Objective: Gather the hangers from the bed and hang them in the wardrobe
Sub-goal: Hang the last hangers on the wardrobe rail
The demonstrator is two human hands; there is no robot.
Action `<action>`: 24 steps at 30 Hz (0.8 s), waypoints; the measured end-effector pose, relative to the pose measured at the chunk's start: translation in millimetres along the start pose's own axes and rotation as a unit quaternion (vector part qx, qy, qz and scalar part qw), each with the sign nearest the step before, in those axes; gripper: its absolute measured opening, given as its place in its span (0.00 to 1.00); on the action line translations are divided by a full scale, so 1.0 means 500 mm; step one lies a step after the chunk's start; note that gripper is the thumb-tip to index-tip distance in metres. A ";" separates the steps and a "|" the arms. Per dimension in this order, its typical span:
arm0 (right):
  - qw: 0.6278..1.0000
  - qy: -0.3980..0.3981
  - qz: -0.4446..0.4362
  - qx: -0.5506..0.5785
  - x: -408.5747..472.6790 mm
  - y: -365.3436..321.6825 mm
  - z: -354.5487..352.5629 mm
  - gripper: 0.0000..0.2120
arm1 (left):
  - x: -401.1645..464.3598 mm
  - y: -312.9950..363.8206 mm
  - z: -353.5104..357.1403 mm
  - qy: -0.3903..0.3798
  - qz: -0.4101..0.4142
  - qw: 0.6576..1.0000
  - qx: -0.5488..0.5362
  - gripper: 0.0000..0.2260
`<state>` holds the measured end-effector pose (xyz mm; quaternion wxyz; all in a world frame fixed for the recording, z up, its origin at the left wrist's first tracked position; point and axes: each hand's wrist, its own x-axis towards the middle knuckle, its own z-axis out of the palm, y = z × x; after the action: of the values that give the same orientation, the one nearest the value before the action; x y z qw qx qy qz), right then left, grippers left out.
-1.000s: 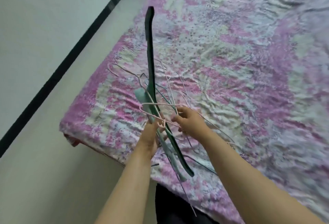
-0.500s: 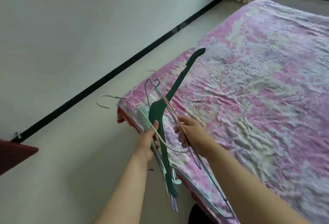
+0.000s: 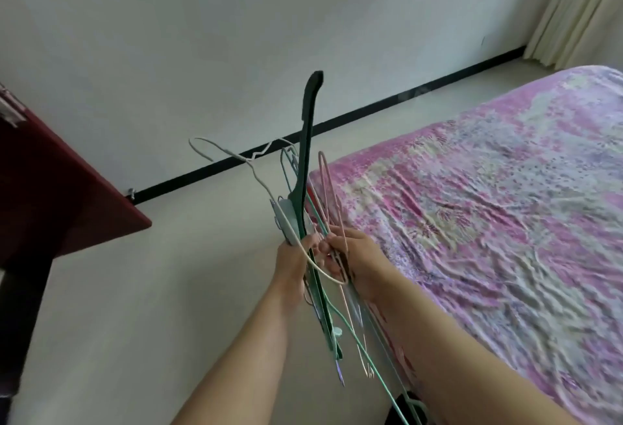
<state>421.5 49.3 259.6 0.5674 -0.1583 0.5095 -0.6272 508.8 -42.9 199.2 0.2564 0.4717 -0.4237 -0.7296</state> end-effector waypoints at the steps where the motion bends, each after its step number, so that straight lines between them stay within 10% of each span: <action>1: 1.000 -0.008 -0.003 0.000 -0.016 0.011 0.027 0.11 | -0.017 0.005 -0.034 0.017 -0.001 1.000 -0.010 0.14; 4: 1.000 -0.029 0.002 -0.008 -0.054 0.039 0.093 0.09 | -0.068 0.027 -0.136 0.072 -0.008 0.996 -0.057 0.03; 24: 0.919 -0.337 0.116 -0.166 -0.281 0.162 0.459 0.08 | -0.421 0.045 -0.457 0.135 0.054 0.961 -0.233 0.24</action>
<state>687.2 79.9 345.3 0.7399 -0.3919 0.4002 -0.3726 804.1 22.3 273.0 0.4533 0.4695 -0.2277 -0.7227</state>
